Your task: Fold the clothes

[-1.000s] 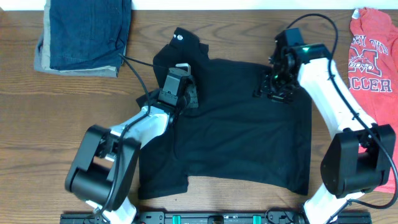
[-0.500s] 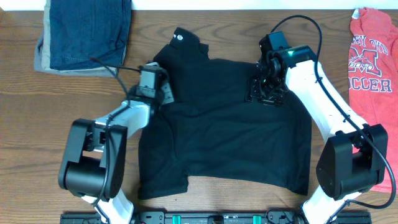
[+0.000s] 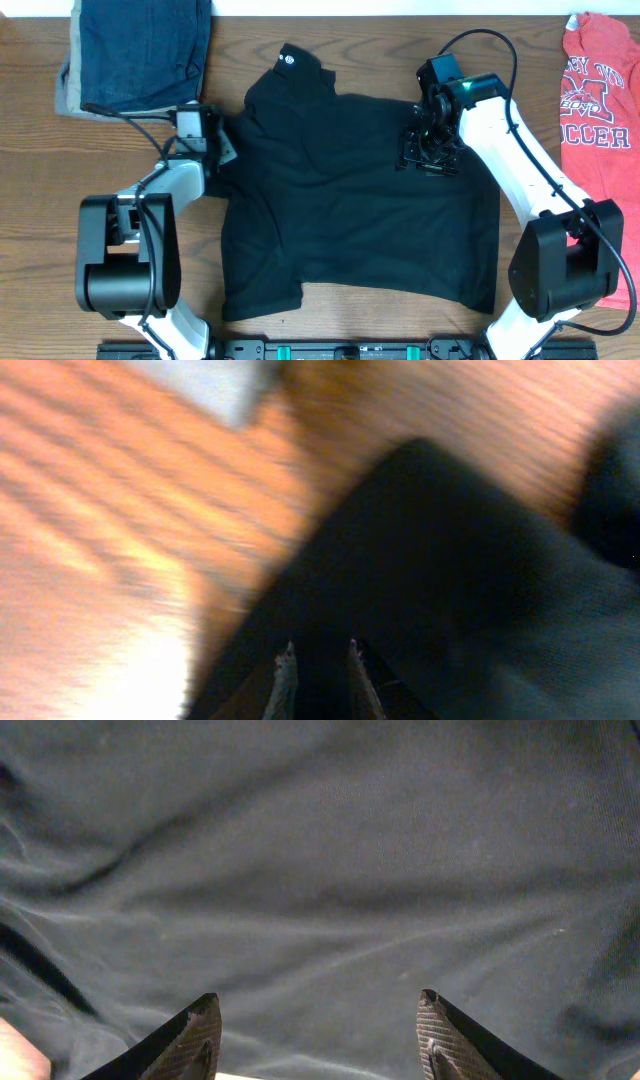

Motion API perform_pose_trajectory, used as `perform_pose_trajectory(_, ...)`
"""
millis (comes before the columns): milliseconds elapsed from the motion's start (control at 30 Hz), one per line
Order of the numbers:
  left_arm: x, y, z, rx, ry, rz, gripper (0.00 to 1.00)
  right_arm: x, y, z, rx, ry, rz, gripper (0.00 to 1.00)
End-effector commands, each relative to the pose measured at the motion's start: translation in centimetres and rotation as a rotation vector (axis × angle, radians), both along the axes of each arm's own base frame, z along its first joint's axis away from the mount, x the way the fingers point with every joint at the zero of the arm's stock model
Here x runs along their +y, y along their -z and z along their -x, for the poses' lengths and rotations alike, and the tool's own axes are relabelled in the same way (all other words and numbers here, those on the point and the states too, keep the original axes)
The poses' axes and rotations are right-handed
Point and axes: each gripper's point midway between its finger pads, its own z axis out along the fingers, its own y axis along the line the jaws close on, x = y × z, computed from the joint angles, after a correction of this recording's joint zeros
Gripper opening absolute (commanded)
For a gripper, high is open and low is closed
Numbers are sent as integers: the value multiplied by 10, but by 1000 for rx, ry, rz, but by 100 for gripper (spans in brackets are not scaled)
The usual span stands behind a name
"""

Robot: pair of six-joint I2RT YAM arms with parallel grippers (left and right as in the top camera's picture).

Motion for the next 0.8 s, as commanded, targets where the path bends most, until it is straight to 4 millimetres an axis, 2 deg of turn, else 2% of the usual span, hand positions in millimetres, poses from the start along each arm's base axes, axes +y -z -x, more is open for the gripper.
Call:
perform_pose_trajectory(0,24,-10,4,-6,-54,-37,21,1,4,5,20,2,16,62)
perform_pose_trajectory(133,40,-25,11,-11,-94,-37,22,-5,5,5,21,3,48,63)
perform_pose_trajectory(233,41,-47,14,-50,-129,-7,22,-4,5,4,17,10,46,64)
perform_pose_trajectory(300,26,-63,9,-95,-75,51,19,-4,5,2,8,11,43,64)
perform_pose_trajectory(367,1,-80,5,-141,11,138,19,-3,5,0,1,11,41,65)
perform_pose_trajectory(433,-23,-89,2,-166,92,209,19,-3,5,-1,-3,19,40,65)
perform_pose_trajectory(533,-43,-81,1,-147,143,227,19,-3,5,-2,-5,29,38,65)
perform_pose_trajectory(600,-54,-66,2,-112,166,232,19,-2,5,-2,-6,29,38,65)
perform_pose_trajectory(767,-62,-25,1,-38,194,226,19,-3,5,-1,1,29,40,65)
